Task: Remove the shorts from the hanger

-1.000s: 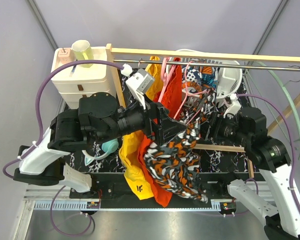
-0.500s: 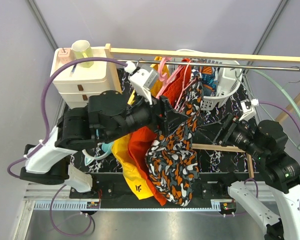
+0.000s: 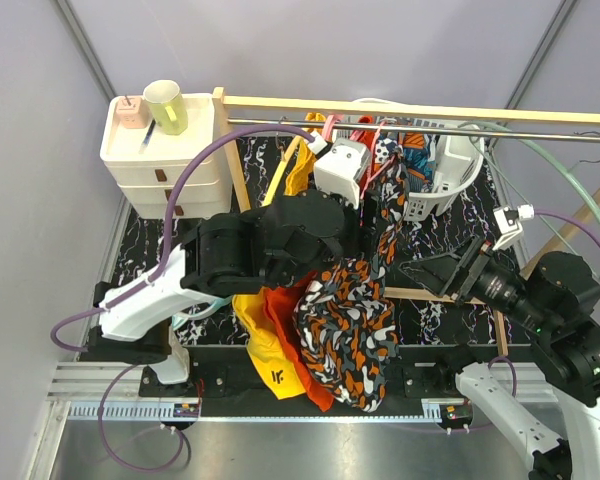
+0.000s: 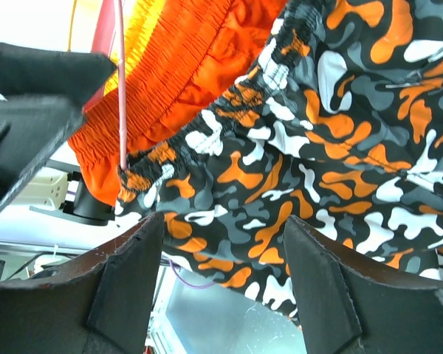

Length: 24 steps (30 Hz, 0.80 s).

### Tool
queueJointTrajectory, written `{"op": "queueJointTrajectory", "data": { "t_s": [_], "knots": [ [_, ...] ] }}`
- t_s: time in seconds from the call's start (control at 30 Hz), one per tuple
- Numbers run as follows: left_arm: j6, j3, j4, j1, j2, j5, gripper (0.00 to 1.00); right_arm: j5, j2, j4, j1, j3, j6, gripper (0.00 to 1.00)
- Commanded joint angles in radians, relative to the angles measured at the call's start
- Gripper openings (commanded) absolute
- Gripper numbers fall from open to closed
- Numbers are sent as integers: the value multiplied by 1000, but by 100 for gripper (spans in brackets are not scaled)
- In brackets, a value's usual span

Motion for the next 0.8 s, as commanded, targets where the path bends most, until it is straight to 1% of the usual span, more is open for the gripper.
{"op": "queueJointTrajectory", "data": {
  "t_s": [0.0,0.13,0.27,0.37,0.47,0.53,0.77],
  "knots": [
    [18,59,12,3,8,-134,58,-38,-11,-40,6,47,-14,73],
    [21,59,14,9,22,-163,55,-47,-19,-48,6,50,-14,73],
    [60,60,24,21,28,-200,55,-52,-17,-62,6,48,-28,73],
    [32,40,6,60,33,-161,54,-58,-14,-70,6,54,-33,73],
    [3,4,7,81,28,-125,51,-61,-14,-79,6,61,-36,73],
    [3,6,7,86,39,-121,48,-63,-14,-83,6,65,-42,72],
    [12,46,18,103,83,-85,43,-69,12,-109,5,107,-85,72]
  ]
}}
